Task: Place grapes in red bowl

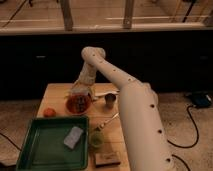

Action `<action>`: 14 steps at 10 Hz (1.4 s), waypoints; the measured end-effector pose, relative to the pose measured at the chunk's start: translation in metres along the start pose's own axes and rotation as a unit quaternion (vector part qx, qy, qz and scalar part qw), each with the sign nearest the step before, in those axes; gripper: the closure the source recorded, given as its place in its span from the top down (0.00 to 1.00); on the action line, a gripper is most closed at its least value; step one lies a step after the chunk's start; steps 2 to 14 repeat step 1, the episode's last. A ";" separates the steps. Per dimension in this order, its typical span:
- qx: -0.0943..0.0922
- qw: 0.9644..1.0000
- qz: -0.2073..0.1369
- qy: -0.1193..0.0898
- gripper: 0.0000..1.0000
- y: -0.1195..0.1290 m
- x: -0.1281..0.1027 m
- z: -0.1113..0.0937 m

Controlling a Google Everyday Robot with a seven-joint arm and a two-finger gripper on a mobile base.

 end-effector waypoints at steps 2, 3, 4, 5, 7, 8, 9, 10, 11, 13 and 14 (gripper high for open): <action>0.000 1.000 0.000 0.000 0.80 0.000 0.000 0.000; 0.000 1.000 0.000 0.000 0.80 0.000 0.000 0.000; 0.000 1.000 0.000 0.000 0.80 0.000 0.000 0.000; 0.000 1.000 0.000 0.000 0.80 0.000 0.000 0.000; 0.000 1.000 0.000 0.000 0.80 0.000 0.000 0.000; 0.000 1.000 0.000 0.000 0.80 0.000 0.000 0.000; 0.000 1.000 0.000 0.000 0.80 0.000 0.000 0.000; 0.000 1.000 0.000 0.000 0.80 0.000 0.000 0.000; 0.000 1.000 0.000 0.000 0.80 0.000 0.000 0.000; 0.000 1.000 0.000 0.000 0.80 0.000 0.000 0.000; 0.000 1.000 0.000 0.000 0.80 0.000 0.000 0.000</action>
